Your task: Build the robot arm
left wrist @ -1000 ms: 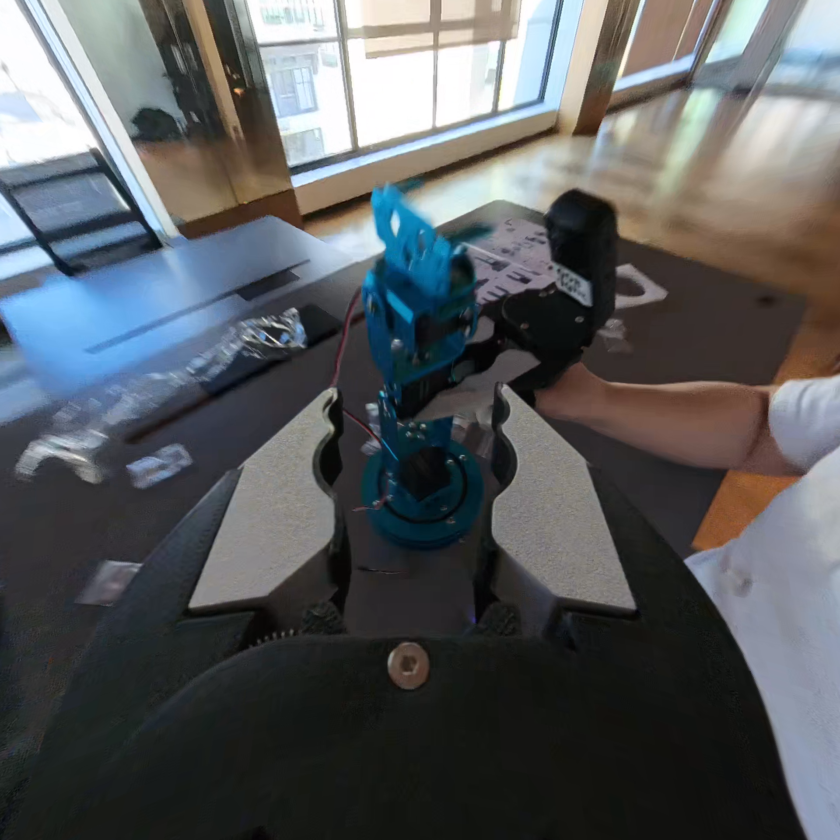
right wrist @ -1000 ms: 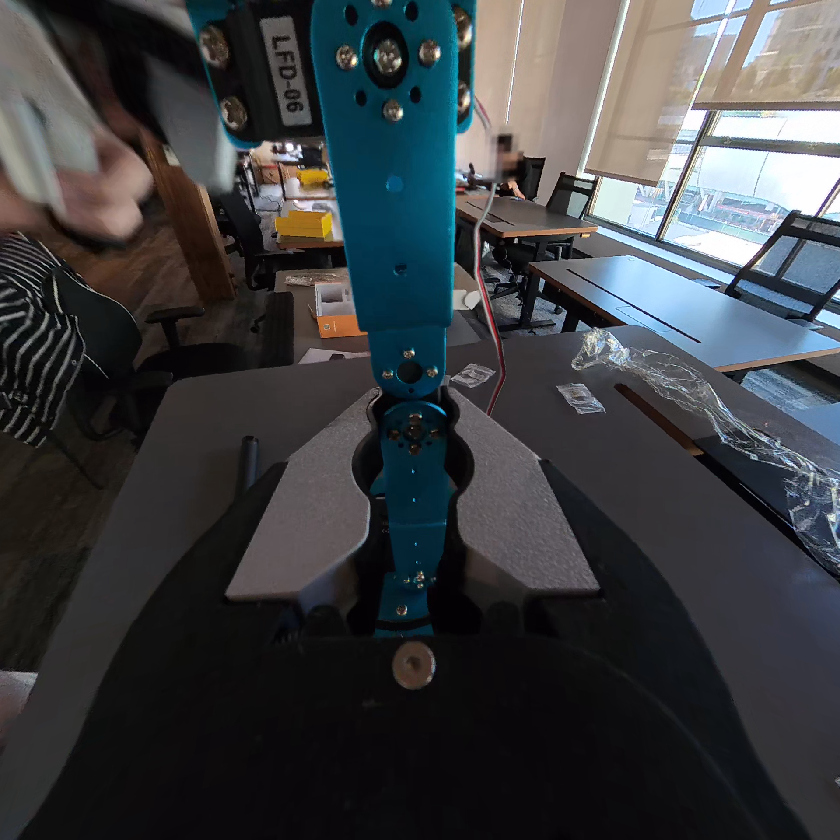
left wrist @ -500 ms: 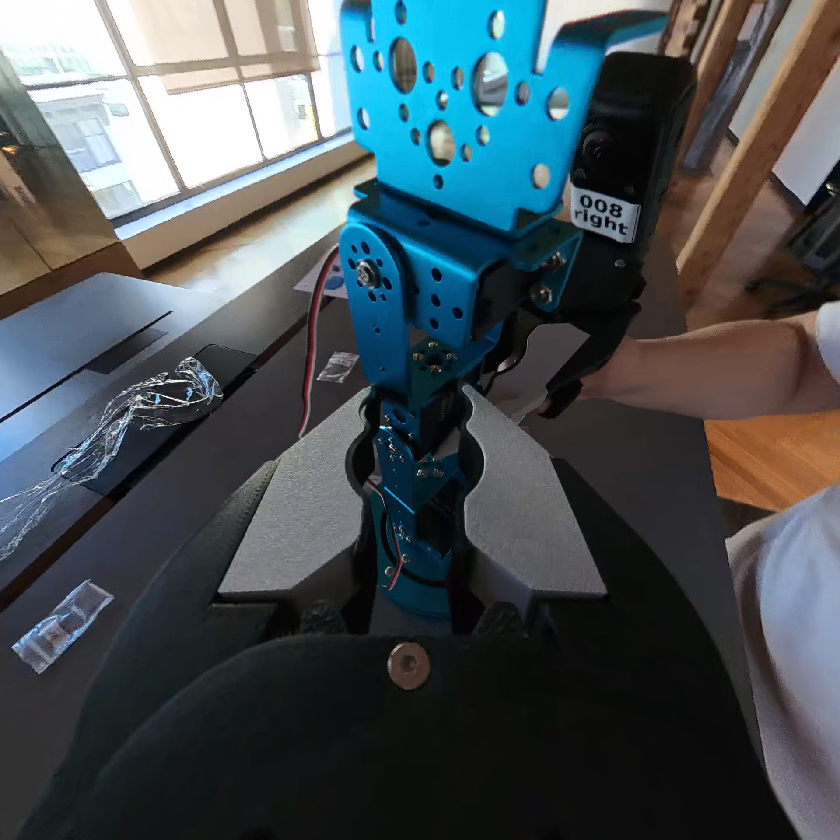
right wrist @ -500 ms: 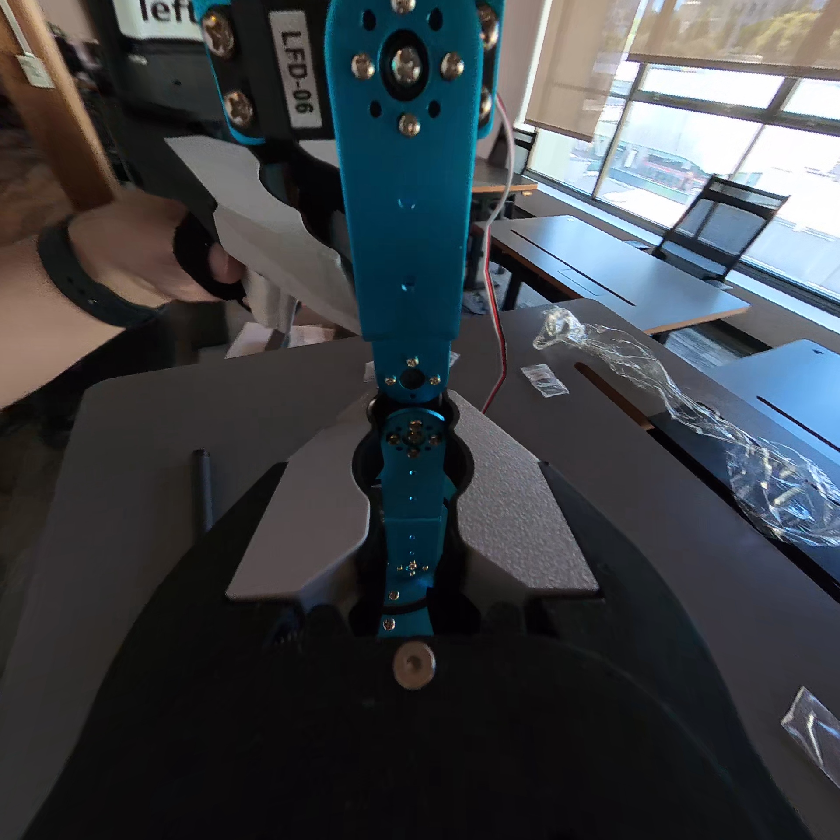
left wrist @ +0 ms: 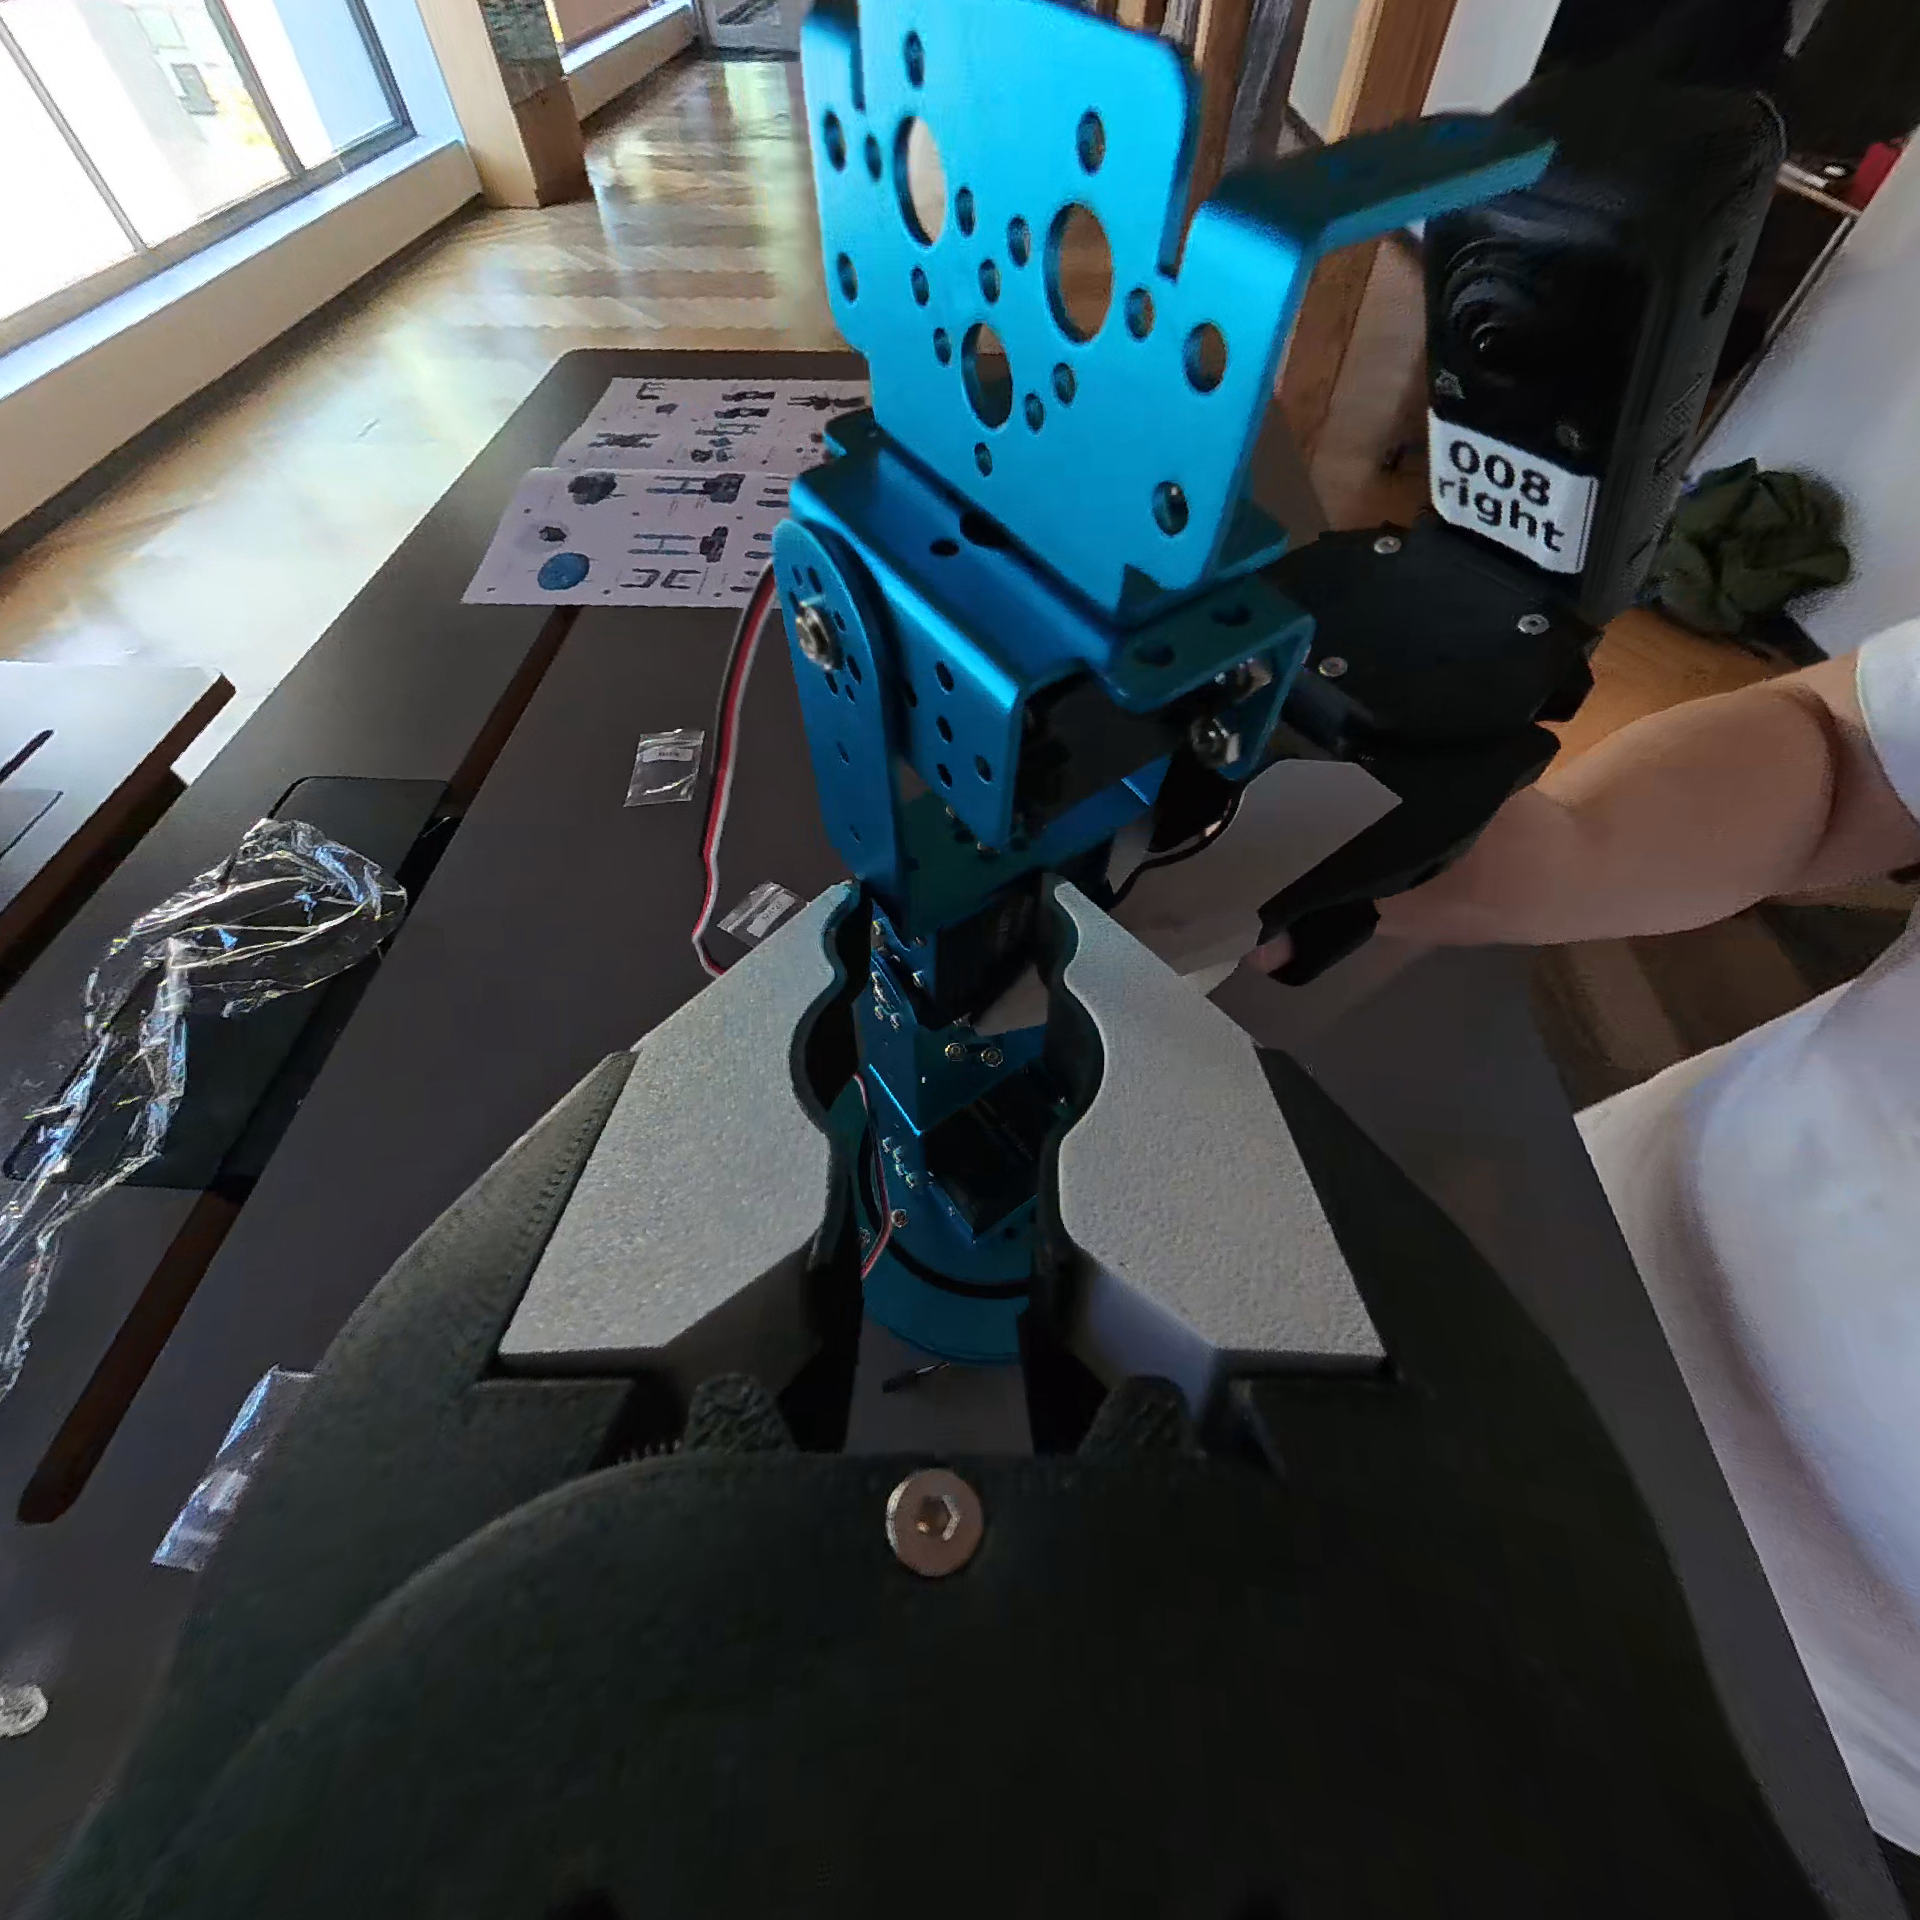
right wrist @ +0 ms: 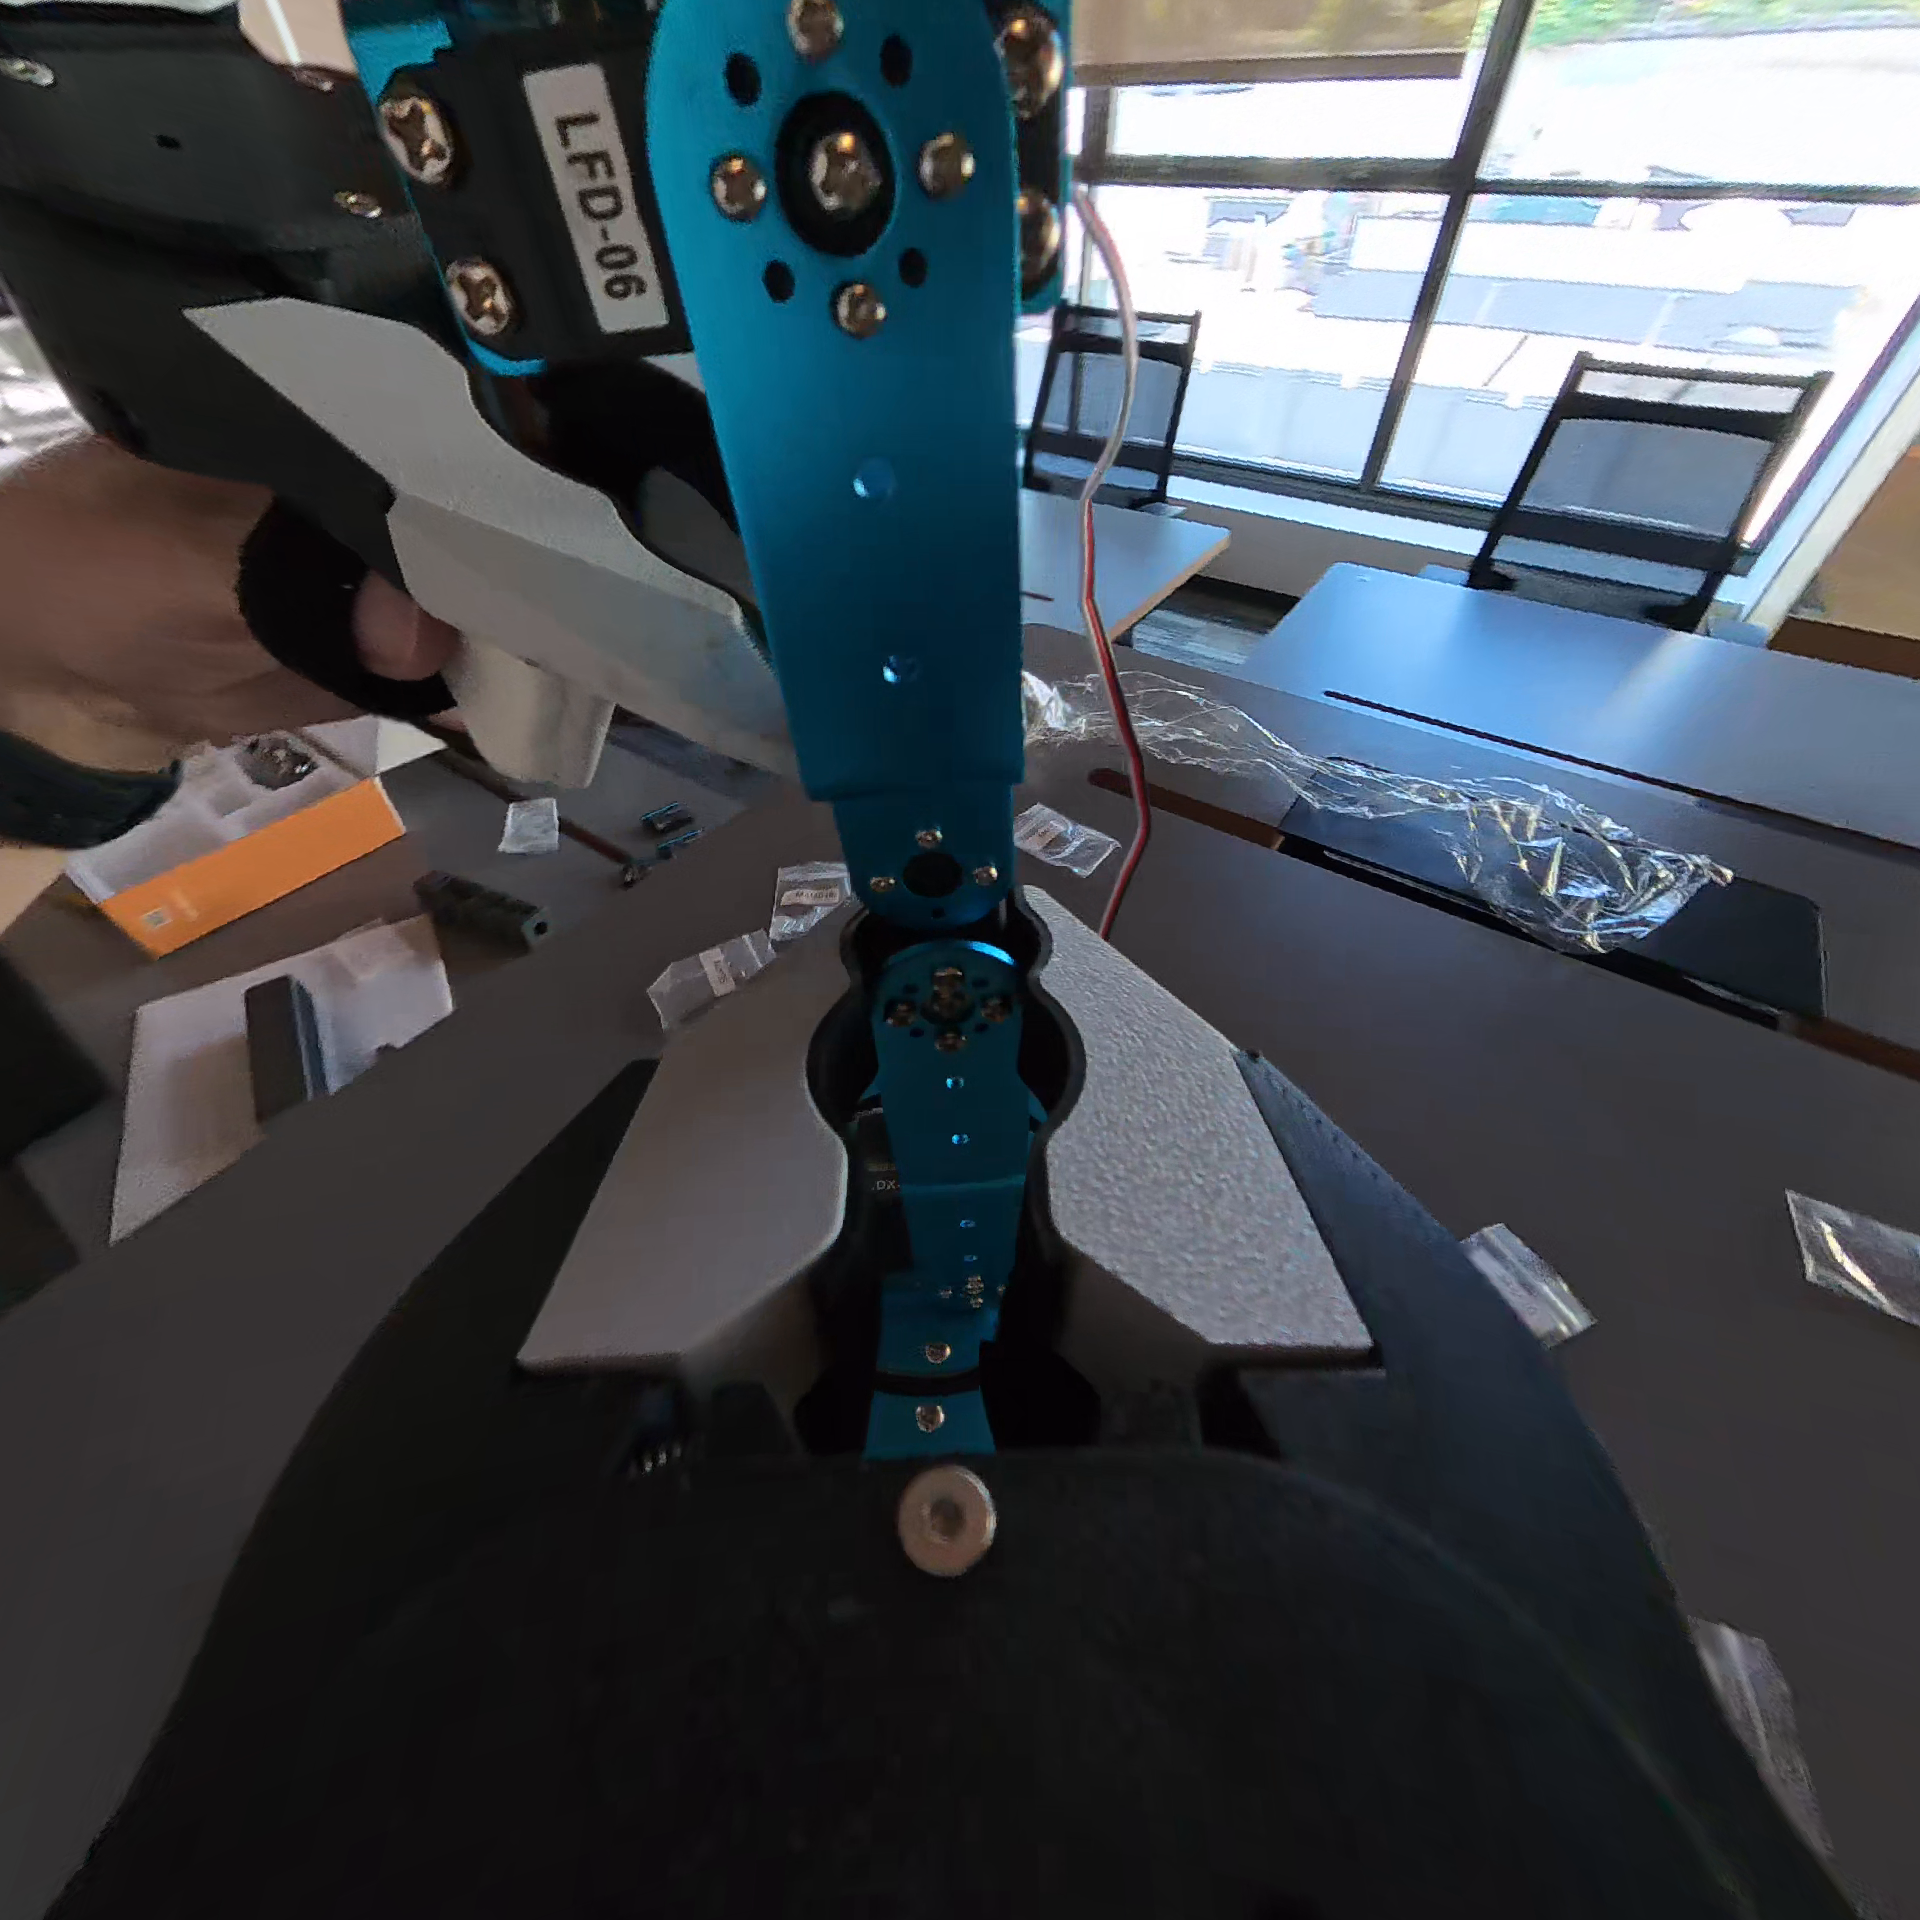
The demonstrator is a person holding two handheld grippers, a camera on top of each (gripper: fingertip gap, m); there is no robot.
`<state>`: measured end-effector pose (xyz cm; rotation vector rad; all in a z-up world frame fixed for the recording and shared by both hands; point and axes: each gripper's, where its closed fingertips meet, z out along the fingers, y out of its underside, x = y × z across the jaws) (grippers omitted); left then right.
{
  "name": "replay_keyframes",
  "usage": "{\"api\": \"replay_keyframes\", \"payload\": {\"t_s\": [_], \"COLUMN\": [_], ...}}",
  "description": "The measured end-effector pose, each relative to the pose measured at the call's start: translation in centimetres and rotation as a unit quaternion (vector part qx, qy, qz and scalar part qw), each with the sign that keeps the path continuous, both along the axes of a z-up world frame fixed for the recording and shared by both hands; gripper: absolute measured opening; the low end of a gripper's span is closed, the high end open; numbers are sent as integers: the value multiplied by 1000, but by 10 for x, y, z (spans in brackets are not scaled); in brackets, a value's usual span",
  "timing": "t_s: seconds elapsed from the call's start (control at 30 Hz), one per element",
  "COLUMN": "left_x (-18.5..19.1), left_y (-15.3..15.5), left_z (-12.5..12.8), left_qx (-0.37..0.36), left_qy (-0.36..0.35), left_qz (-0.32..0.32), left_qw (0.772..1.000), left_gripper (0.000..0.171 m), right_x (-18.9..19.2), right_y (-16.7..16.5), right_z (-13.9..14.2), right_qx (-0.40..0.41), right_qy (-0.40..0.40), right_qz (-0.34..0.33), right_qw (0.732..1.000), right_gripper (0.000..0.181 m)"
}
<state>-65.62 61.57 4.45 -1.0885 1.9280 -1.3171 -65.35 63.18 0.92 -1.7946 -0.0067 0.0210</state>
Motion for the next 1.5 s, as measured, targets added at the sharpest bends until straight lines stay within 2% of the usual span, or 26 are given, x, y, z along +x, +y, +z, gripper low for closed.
{"api": "replay_keyframes", "payload": {"t_s": [0.1,0.23,0.3,0.4,0.5,0.57,0.63,0.7,0.77,0.83,0.87,0.97,1.07,1.13,1.27,1.4,1.5], "left_x": [-5,-12,-21,-39,-52,-53,-51,-49,-47,-44,-43,-46,-50,-50,-49,-52,-58], "left_y": [1,0,5,16,8,0,-7,-10,-10,-9,-6,4,12,8,14,18,15], "left_z": [0,5,11,13,31,46,63,77,83,80,78,85,99,103,104,94,77], "left_qx": [-10,-55,-74,-64,-76,-84,-81,-81,-72,-47,-30,-5,-46,-74,-6,40,18], "left_qy": [-14,-46,-66,-87,-136,-165,-203,-240,-260,-260,-259,-255,-224,-184,-178,-132,-82], "left_qz": [-4,2,26,99,153,186,215,248,280,307,323,337,307,275,323,374,366], "left_qw": [1000,997,995,989,976,965,952,935,921,914,910,906,924,941,930,917,927], "left_gripper": [30,34,37,49,53,56,59,60,58,57,56,55,59,60,58,58,64], "right_x": [-6,-9,-11,-13,-10,1,9,14,14,15,17,17,22,18,4,-5,-7], "right_y": [1,-2,-8,-28,-49,-53,-51,-48,-47,-47,-44,-33,-11,-8,-12,-1,-2], "right_z": [2,1,3,17,46,70,94,116,129,131,131,129,133,139,145,122,118], "right_qx": [19,24,31,70,137,166,189,203,208,210,214,208,202,191,172,142,131], "right_qy": [24,45,42,-7,-79,-92,-62,3,59,82,79,54,75,110,141,98,104], "right_qz": [-6,29,58,121,201,245,305,379,463,525,538,558,547,574,625,614,630], "right_qw": [1000,998,997,990,967,951,931,903,860,820,811,801,809,789,748,770,758], "right_gripper": [23,28,40,47,45,44,45,48,46,44,43,42,42,42,42,43,46]}}
